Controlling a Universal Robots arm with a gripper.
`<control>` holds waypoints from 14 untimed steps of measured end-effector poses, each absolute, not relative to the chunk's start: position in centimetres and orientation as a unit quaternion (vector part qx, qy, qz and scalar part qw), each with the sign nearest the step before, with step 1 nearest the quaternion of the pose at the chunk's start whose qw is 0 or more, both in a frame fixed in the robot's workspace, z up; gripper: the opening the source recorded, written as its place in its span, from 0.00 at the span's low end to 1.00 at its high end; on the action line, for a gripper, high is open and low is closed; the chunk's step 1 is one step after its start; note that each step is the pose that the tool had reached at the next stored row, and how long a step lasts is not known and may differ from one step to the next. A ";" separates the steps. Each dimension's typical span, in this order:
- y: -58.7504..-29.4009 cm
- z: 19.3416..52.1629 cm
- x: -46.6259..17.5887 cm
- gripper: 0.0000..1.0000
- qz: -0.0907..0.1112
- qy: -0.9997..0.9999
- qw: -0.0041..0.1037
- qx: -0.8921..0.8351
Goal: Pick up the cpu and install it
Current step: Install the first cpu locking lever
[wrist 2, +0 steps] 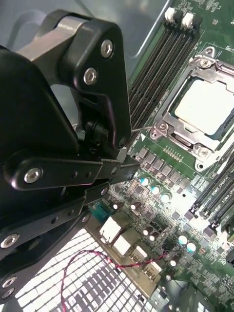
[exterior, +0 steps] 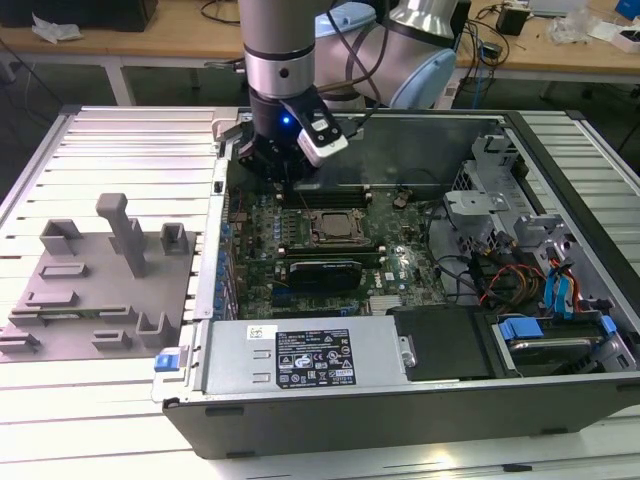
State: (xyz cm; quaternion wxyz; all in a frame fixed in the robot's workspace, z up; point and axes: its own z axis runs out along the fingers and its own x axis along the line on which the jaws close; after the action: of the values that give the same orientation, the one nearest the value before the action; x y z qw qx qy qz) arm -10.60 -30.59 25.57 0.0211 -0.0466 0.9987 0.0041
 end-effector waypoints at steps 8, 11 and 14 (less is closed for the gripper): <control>-30.6 25.6 -11.3 0.11 0.054 0.997 0.027 -0.045; -30.6 25.6 -11.3 0.11 0.066 0.996 0.028 -0.045; -30.6 25.6 -11.0 0.11 0.066 0.996 0.028 -0.045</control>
State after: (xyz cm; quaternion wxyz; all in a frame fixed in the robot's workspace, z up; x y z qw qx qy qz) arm -11.03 -30.63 25.63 0.0283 -0.0452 0.9964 0.0658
